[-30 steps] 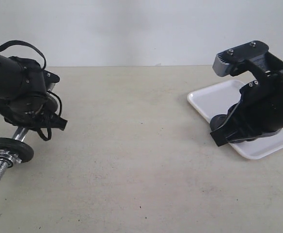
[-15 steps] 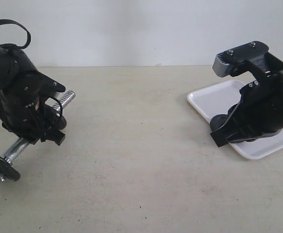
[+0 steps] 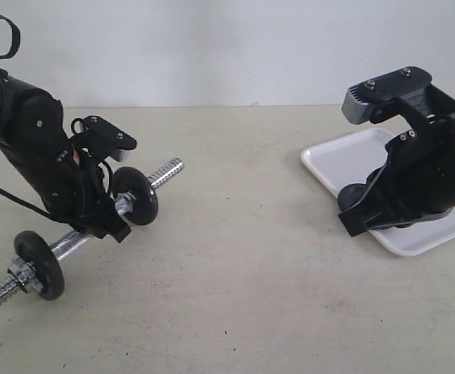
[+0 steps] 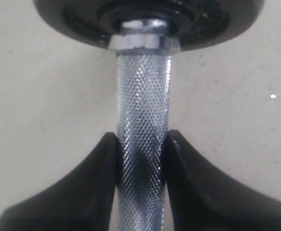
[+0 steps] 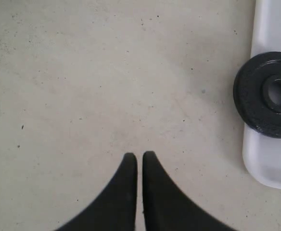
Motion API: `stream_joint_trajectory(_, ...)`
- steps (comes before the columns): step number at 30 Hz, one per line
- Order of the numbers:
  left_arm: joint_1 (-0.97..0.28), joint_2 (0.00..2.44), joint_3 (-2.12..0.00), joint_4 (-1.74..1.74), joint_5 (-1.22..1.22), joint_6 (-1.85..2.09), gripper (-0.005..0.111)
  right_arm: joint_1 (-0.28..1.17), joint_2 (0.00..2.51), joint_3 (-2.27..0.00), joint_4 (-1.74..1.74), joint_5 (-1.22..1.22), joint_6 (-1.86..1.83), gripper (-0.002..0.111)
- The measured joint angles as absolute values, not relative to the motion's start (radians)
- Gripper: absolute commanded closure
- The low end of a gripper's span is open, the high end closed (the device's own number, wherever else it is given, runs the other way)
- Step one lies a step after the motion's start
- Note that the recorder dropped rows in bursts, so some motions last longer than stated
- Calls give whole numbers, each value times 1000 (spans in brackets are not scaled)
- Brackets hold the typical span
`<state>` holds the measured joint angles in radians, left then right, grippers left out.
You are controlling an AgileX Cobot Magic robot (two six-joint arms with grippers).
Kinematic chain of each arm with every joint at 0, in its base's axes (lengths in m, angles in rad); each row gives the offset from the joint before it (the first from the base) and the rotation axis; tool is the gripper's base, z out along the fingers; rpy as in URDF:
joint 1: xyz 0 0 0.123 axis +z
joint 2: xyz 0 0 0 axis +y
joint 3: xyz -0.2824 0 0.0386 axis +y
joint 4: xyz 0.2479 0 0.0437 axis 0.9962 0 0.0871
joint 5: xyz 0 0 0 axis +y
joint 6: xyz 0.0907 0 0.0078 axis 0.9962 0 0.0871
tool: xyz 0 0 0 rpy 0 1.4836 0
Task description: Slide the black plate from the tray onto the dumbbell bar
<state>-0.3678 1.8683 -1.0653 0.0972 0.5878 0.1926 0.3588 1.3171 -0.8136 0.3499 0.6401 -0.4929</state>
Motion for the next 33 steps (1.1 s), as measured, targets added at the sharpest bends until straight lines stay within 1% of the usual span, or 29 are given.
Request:
stream_joint_trajectory(5, -368, 1868, -1057, -110, 531, 410, 102, 359, 1317, -814, 350, 640, -495, 109)
stream_joint_trajectory(11, -368, 1868, -1053, -287, 540, 592, 102, 359, 1317, -814, 350, 647, -497, 109)
stream_joint_trajectory(33, -368, 1870, -1047, -365, 531, 704, 102, 359, 1317, -814, 350, 654, -503, 109)
